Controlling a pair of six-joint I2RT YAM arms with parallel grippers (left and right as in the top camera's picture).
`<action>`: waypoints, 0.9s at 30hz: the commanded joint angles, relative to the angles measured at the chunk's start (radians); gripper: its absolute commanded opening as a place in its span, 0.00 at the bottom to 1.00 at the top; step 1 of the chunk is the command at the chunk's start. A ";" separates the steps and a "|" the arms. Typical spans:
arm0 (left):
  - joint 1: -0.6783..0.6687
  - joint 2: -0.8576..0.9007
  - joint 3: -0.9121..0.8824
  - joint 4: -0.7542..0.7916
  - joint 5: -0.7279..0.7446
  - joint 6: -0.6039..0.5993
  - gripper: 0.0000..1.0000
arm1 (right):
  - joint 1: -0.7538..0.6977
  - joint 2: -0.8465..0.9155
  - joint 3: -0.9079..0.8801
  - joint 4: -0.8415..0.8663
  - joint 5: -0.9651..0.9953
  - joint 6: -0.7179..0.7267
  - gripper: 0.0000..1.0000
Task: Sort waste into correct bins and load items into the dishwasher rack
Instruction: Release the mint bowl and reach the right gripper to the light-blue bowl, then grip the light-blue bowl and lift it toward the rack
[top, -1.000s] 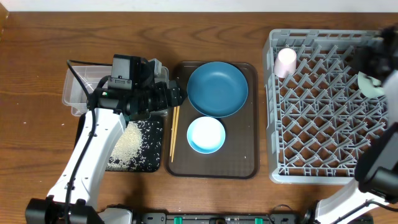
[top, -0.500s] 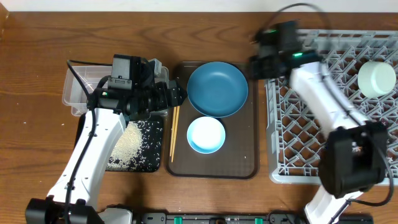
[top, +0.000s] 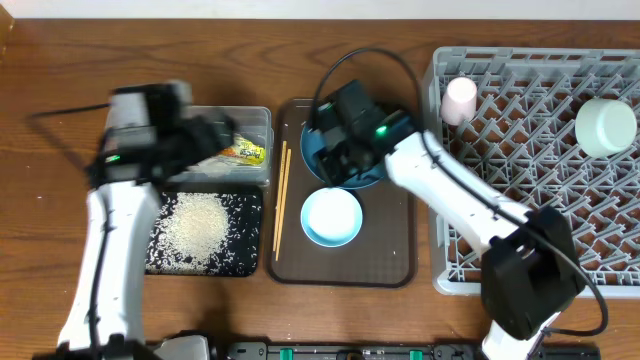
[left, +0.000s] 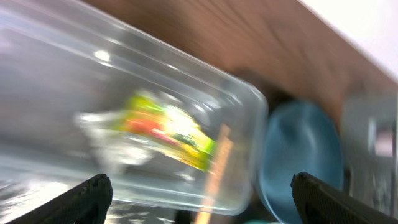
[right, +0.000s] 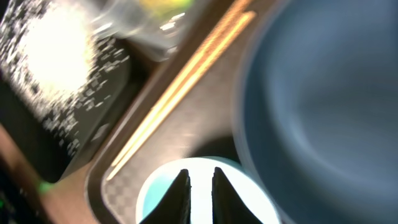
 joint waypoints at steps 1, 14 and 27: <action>0.121 -0.056 0.019 -0.030 -0.021 -0.050 0.95 | 0.069 -0.034 -0.027 -0.004 0.004 -0.008 0.15; 0.256 -0.061 0.018 -0.140 -0.021 -0.071 0.95 | 0.253 -0.034 -0.177 -0.094 0.195 -0.015 0.25; 0.256 -0.060 0.018 -0.140 -0.021 -0.071 0.95 | 0.267 -0.034 -0.230 -0.072 0.195 -0.034 0.19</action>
